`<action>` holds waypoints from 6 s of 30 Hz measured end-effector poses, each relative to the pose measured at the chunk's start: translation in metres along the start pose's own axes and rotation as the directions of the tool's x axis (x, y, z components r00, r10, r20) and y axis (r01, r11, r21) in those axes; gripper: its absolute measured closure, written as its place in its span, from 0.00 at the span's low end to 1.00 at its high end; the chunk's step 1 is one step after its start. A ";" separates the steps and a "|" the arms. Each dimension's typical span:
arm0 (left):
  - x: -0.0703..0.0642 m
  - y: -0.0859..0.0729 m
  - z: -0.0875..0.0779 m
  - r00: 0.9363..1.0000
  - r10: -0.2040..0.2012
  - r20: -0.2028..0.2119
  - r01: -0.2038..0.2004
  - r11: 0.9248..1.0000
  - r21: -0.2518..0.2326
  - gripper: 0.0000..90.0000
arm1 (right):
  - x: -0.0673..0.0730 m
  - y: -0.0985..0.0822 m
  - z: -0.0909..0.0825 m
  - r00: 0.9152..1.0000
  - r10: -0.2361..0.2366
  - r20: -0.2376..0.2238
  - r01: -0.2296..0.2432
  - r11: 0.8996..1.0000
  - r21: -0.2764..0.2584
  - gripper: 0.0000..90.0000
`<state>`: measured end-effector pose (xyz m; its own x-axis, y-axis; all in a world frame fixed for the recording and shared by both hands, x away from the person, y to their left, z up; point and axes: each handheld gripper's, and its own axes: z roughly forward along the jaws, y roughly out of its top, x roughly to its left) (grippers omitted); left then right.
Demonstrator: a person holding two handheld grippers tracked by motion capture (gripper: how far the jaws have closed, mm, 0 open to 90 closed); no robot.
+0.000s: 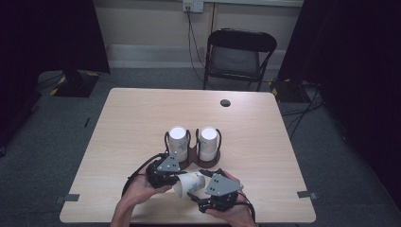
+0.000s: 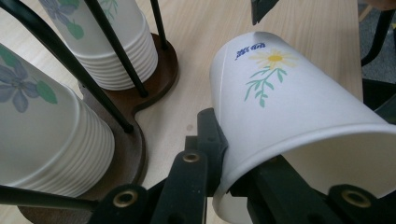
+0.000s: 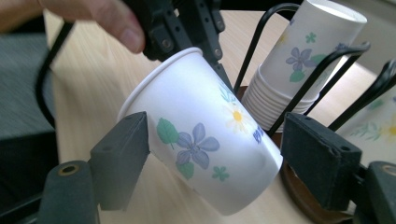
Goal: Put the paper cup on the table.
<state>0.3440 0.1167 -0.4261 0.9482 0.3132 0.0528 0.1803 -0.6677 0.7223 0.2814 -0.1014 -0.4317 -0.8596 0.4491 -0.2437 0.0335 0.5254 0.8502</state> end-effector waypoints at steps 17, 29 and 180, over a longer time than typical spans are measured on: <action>0.004 0.006 0.001 0.999 -0.034 0.033 0.032 0.998 0.046 0.97 | 0.020 0.003 0.025 0.969 -0.238 0.065 0.230 0.966 0.116 0.15; 0.005 0.008 0.002 0.995 -0.094 0.036 0.094 0.995 0.015 0.97 | 0.024 0.007 0.042 0.946 -0.308 0.098 0.292 0.945 0.150 0.17; 0.017 -0.106 -0.013 0.732 -0.553 -0.399 0.328 0.798 -0.505 0.17 | -0.084 -0.051 -0.021 0.858 0.443 0.261 -0.396 0.893 -0.213 0.35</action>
<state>0.3376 0.2017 -0.4934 0.4899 0.8675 -0.0857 0.3230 -0.0894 0.9422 0.3411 -0.1810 -0.4453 -0.5898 0.8063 0.0459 0.2615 0.1370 0.9554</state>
